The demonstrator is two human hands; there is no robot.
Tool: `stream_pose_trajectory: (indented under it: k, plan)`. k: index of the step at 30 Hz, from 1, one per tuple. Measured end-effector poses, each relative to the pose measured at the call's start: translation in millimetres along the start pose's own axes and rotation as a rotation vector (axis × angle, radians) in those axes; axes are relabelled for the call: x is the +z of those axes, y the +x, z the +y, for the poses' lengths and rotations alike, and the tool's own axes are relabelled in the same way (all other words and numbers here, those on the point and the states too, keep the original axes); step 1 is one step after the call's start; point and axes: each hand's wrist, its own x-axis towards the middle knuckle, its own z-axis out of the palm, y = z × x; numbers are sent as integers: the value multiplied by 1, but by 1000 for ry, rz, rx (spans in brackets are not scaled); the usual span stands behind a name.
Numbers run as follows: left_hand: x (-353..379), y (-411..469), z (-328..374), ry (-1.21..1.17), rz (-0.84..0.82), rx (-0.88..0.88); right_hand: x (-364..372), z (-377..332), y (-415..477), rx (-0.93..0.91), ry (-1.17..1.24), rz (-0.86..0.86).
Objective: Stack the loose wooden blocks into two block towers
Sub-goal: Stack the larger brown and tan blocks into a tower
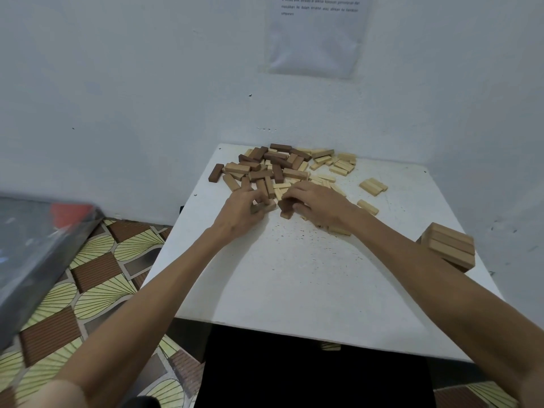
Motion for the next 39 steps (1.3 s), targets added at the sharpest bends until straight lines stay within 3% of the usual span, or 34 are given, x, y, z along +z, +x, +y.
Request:
stream_pose_trajectory:
  k: [6, 13, 20, 27, 34, 39]
  plan:
    - [0, -6, 0, 14, -6, -8, 2, -2, -1, 15, 71, -78]
    - [-4, -16, 5, -57, 19, 10, 7, -1, -13, 118, 53, -25]
    - [5, -33, 19, -100, 44, 4, 5, -35, -56, 229, 193, 225]
    - [24, -55, 48, -201, -18, 44, 23, -63, -121, 254, 255, 185]
    - [31, -52, 59, -185, -53, -24, 30, -59, -133, 278, 286, 247]
    - [31, -46, 63, -183, -115, 44, 34, -57, -139, 265, 316, 260]
